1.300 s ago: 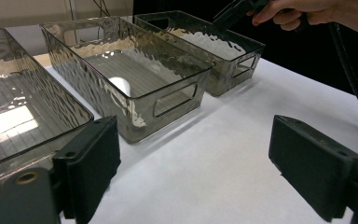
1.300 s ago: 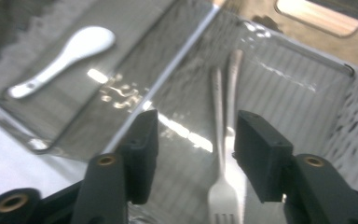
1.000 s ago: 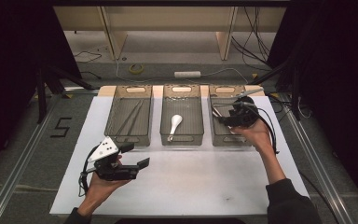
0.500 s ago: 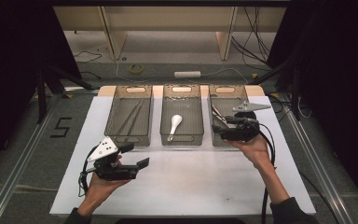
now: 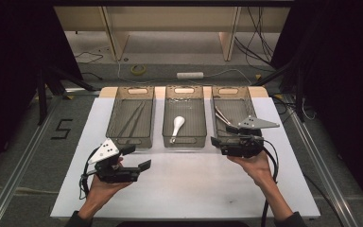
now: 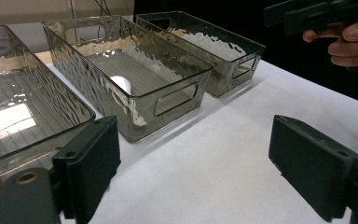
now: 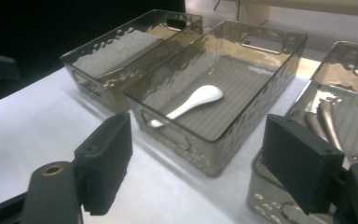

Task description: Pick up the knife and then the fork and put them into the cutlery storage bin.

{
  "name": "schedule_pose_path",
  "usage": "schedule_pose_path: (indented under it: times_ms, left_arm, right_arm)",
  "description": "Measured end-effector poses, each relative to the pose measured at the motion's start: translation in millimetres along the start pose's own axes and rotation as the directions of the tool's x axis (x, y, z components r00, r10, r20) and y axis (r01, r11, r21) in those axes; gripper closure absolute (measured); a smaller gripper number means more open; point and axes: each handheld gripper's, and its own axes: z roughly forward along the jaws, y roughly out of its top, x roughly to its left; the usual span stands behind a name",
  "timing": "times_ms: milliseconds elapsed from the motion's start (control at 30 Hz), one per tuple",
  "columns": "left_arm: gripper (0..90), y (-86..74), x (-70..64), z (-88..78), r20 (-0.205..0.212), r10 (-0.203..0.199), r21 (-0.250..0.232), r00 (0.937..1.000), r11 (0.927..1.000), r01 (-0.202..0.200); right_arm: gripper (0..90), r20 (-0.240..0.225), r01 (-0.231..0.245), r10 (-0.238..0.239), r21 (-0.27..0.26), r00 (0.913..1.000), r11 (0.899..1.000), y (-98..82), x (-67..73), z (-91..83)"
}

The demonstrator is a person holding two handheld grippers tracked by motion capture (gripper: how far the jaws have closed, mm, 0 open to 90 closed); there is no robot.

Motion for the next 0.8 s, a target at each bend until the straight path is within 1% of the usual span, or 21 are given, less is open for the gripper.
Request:
schedule_pose_path:
  times_ms: [233, 333, 500, 533, 800]
  left_arm:
    - [15.9, 0.4, 0.5, -0.5, 0.003, -0.003, 0.001, 1.0000, 1.0000, 0.003]
    - [15.9, 0.6, 0.6, 0.1, 0.003, -0.006, 0.000, 1.0000, 1.0000, 0.006]
    - [15.9, 1.0, 0.8, 0.5, 0.002, -0.009, 0.002, 1.0000, 1.0000, 0.009]
    - [15.9, 1.1, 0.9, 0.7, 0.002, -0.013, -0.001, 0.9999, 0.9999, 0.013]
    - [15.9, 0.8, 2.1, -0.1, 0.000, -0.022, 0.000, 0.9998, 0.9998, 0.022]
  right_arm:
    - [24.2, -0.005, 0.003, -0.003, -0.011, 1.0000, 1.000, -20.2, 8.2, -6.2]
    - [24.2, -0.009, -0.006, 0.006, -0.026, 0.9999, 1.000, -28.7, 8.7, -10.9]
    - [23.7, -0.018, -0.018, 0.016, -0.069, 0.9997, 0.997, -41.4, 10.4, -19.4]
    - [23.2, -0.026, -0.026, 0.024, -0.069, 0.9994, 0.997, -43.6, 10.9, -20.6]
    - [22.1, -0.036, -0.033, 0.030, -0.071, 0.9989, 0.997, -58.2, 18.0, -26.7]
